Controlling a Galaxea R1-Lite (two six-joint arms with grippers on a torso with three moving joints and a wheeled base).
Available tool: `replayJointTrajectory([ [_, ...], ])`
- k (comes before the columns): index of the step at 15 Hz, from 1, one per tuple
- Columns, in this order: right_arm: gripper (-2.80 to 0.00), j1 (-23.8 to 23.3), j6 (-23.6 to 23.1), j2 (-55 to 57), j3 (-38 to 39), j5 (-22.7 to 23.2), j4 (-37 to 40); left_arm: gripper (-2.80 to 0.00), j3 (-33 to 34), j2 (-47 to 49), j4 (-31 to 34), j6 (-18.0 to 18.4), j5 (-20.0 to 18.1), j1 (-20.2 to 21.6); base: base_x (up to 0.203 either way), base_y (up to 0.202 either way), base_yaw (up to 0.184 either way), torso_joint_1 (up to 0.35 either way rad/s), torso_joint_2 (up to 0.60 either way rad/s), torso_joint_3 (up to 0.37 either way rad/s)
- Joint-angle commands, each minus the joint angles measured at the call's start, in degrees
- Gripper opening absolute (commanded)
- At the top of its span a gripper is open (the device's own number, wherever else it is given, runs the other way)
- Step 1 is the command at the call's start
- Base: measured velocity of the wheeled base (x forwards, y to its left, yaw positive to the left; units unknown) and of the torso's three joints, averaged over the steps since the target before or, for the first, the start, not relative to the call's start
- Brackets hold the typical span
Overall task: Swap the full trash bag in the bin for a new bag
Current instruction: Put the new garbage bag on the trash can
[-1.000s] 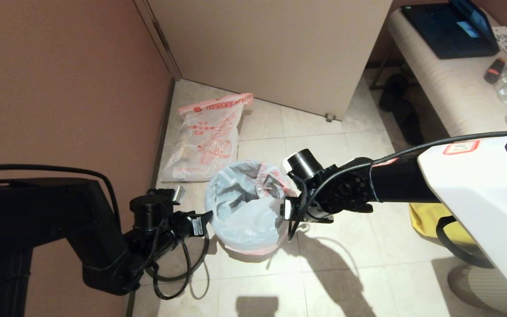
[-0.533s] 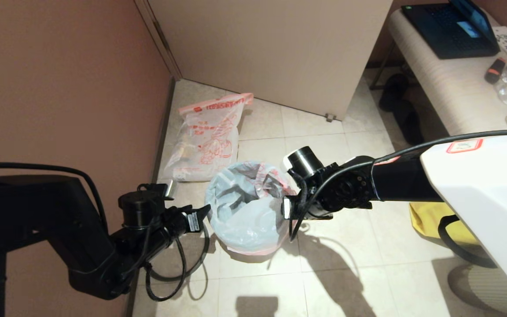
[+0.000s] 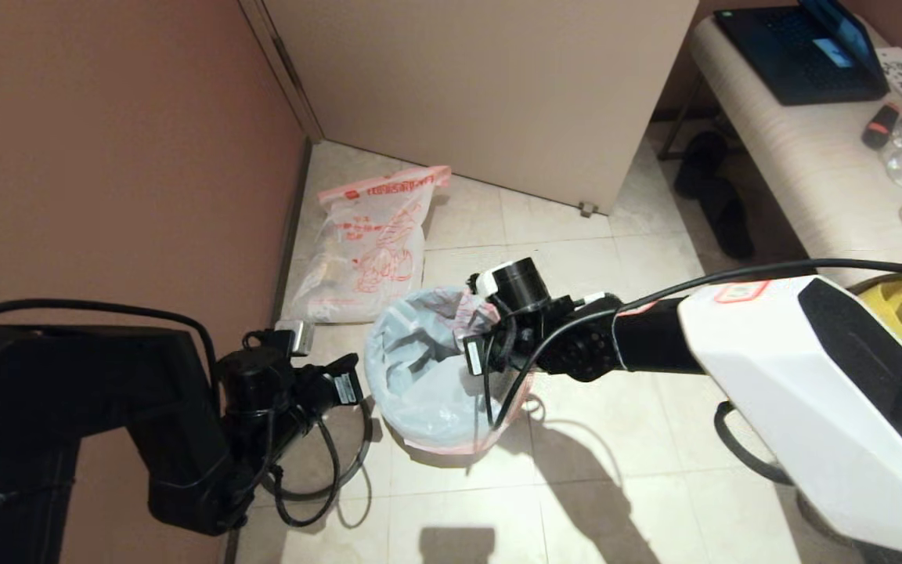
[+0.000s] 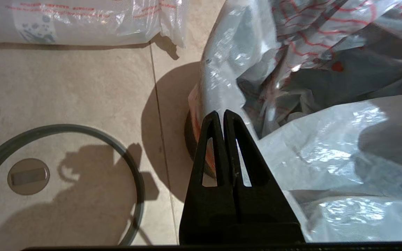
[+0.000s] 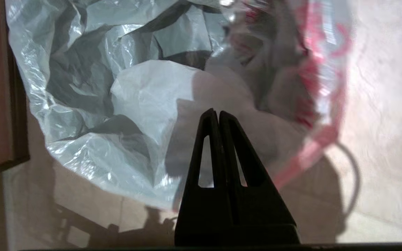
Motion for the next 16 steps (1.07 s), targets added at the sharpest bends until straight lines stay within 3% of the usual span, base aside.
replayJointTrajectory([
  [1, -2.80, 0.0, -7.0, 8.9, -2.3, -0.5, -4.8, -2.80, -1.1, 3.4, -2.9, -0.1, 0.1, 1.1, 0.000, 0.000, 0.000, 0.000, 0.00, 0.000],
  [3, -2.80, -0.3, -7.8, 8.8, -2.2, -3.5, -6.1, -2.80, -1.5, 3.4, -2.9, -0.1, 0.1, 1.6, 0.000, 0.000, 0.000, 0.000, 0.00, 0.000],
  [6, -2.80, -0.5, -4.6, -1.0, 3.4, -6.0, -6.4, -2.80, -1.5, 3.3, -2.9, 0.0, 0.1, 1.6, 0.000, 0.000, 0.000, 0.000, 0.00, 0.000],
  [7, 0.00, -0.5, -3.9, -4.4, 6.2, -6.3, -6.6, -2.80, -1.5, 3.3, -2.9, 0.0, 0.1, 1.6, 0.000, 0.000, 0.000, 0.000, 0.00, 0.000],
  [10, 0.00, -0.2, -1.5, -12.1, 13.3, -7.2, -6.1, -2.80, -1.5, 3.5, -2.9, 0.2, 0.5, 1.6, 0.000, 0.000, 0.000, 0.000, 0.00, 0.000],
  [13, 0.00, -0.9, -0.6, -8.7, 14.0, -10.3, -4.1, -2.80, -1.5, 3.6, -2.7, 0.4, 1.4, 1.4, 0.000, 0.000, 0.000, 0.000, 0.00, 0.000],
  [16, 0.00, -0.9, 1.0, -3.5, 12.6, -10.2, -4.2, -2.80, -1.5, 4.0, -2.8, 0.5, 1.5, 1.4, 0.000, 0.000, 0.000, 0.000, 0.00, 0.000],
])
